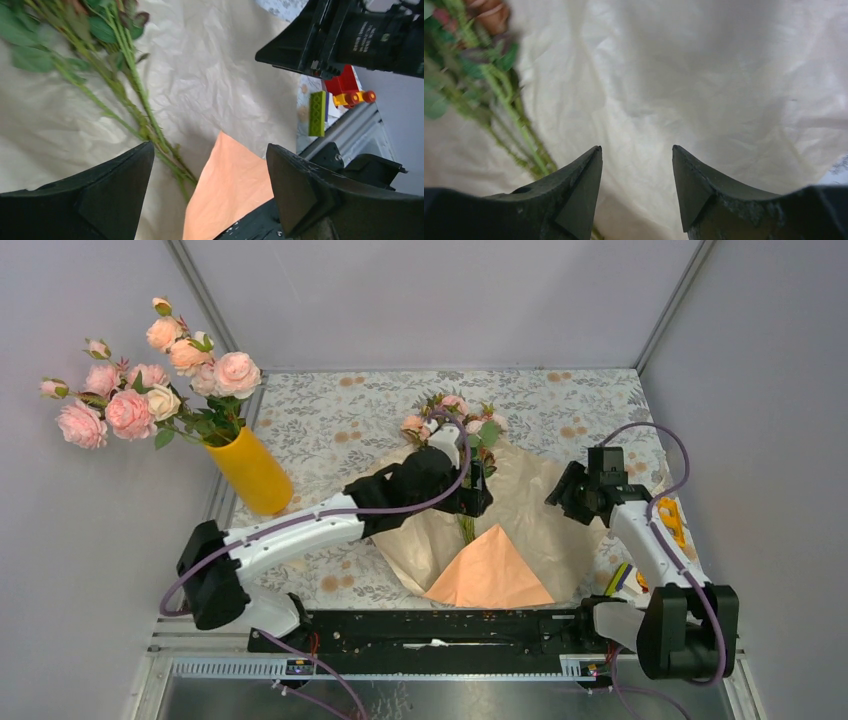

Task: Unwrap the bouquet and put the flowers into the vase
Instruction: Unfold the wrapping paper at the center of the board.

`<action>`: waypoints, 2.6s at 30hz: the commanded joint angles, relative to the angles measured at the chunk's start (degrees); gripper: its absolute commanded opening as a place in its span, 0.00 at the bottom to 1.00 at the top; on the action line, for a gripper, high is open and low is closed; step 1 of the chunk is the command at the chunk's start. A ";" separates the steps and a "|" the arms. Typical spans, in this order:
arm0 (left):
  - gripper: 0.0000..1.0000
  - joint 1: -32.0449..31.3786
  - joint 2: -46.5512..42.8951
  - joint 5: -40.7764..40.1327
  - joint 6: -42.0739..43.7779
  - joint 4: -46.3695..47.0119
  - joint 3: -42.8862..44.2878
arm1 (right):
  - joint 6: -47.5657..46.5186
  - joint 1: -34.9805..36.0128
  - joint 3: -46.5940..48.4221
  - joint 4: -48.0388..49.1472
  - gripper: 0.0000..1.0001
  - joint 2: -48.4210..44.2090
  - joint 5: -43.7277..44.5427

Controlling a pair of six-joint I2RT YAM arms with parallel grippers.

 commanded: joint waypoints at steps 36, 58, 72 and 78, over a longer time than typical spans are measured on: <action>0.91 15.96 -2.09 6.28 -12.48 19.23 -34.91 | -4.57 1.95 9.03 -2.68 0.64 20.52 -9.83; 0.93 18.91 -13.40 2.18 0.21 -0.52 -21.09 | -5.76 4.95 6.35 -5.92 0.86 7.44 -6.67; 0.93 15.51 3.29 8.52 -2.48 13.72 -19.89 | 7.18 18.81 3.54 6.19 0.84 15.60 -6.95; 0.93 17.82 7.76 9.44 -2.18 15.72 -20.79 | 7.80 19.06 6.81 7.54 0.79 21.94 -7.65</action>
